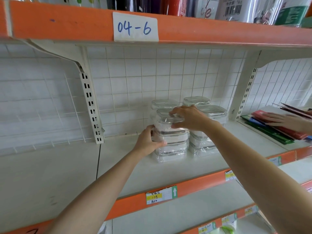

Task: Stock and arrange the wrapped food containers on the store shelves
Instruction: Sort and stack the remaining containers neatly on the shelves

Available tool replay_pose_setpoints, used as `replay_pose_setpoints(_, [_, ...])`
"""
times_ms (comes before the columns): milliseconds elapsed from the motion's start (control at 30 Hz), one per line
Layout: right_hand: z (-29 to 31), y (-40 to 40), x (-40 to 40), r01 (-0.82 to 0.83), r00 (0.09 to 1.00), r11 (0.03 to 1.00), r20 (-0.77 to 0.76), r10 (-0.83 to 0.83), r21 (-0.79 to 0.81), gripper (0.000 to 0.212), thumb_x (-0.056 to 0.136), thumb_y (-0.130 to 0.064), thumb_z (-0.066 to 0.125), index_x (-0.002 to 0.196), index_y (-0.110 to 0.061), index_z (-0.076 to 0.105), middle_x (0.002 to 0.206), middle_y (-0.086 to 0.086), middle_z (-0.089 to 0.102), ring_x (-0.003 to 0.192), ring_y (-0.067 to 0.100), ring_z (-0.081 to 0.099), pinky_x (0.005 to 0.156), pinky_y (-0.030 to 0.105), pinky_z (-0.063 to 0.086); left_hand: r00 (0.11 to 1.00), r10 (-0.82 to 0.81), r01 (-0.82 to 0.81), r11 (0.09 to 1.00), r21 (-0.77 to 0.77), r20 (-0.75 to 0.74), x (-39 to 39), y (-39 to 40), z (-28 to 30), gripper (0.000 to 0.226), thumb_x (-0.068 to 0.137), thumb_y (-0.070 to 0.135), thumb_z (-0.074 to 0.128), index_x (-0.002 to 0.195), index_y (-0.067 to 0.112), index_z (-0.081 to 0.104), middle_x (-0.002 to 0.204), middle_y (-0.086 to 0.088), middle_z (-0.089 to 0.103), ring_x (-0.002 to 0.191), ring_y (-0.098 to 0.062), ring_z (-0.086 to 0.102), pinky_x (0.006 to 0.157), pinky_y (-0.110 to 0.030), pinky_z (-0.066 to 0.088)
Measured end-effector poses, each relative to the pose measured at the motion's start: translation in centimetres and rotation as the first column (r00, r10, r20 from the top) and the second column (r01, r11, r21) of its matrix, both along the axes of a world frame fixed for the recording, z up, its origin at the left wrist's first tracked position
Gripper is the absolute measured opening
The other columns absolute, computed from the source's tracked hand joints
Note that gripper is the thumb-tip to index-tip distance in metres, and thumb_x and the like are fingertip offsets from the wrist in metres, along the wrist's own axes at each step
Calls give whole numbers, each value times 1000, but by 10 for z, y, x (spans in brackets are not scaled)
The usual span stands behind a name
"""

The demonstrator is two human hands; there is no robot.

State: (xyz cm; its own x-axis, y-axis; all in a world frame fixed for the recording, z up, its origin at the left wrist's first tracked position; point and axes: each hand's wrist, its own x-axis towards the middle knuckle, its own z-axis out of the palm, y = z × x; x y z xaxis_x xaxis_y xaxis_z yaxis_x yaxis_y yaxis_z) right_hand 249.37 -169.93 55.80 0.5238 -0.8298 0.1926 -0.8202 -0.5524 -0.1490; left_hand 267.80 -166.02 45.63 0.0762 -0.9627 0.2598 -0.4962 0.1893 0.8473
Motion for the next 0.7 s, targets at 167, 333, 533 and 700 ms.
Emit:
replay_pose_setpoints(167, [7, 9, 3, 36, 993, 997, -109, -43, -63, 56, 79, -51, 66, 128, -31, 50, 131, 1, 52, 123, 28, 44, 105, 42, 35, 999, 5, -5, 1000, -2, 51, 0, -1, 0, 70, 68, 22, 85, 127, 16, 47, 119, -1, 58, 109, -16, 55, 94, -33, 47])
replay_pose_setpoints(333, [5, 15, 8, 63, 986, 995, -151, -74, -78, 55, 84, -53, 59, 133, -33, 44, 138, 1, 47, 132, 31, 33, 107, 50, 28, 987, -79, 67, 994, 91, 137, 7, -2, 7, 76, 68, 29, 84, 131, 24, 42, 120, 7, 55, 112, -13, 54, 88, -19, 39])
replay_pose_setpoints(533, [13, 18, 9, 31, 973, 998, -229, -41, -48, 60, 86, -46, 61, 138, -29, 38, 141, 2, 43, 134, 29, 31, 108, 54, 25, 918, -205, 102, 949, 297, 340, 25, 3, 34, 91, 70, 35, 82, 144, 24, 30, 129, -2, 50, 113, -16, 51, 98, -28, 41])
replay_pose_setpoints(700, [16, 25, 18, -92, 953, 979, -301, 34, -181, 62, 89, -42, 57, 143, -23, 34, 142, 0, 42, 134, 21, 30, 109, 49, 26, 747, -189, 26, 966, 257, 637, 37, 13, 57, 75, 82, 33, 71, 144, 13, 34, 137, -9, 49, 123, -20, 50, 97, -24, 39])
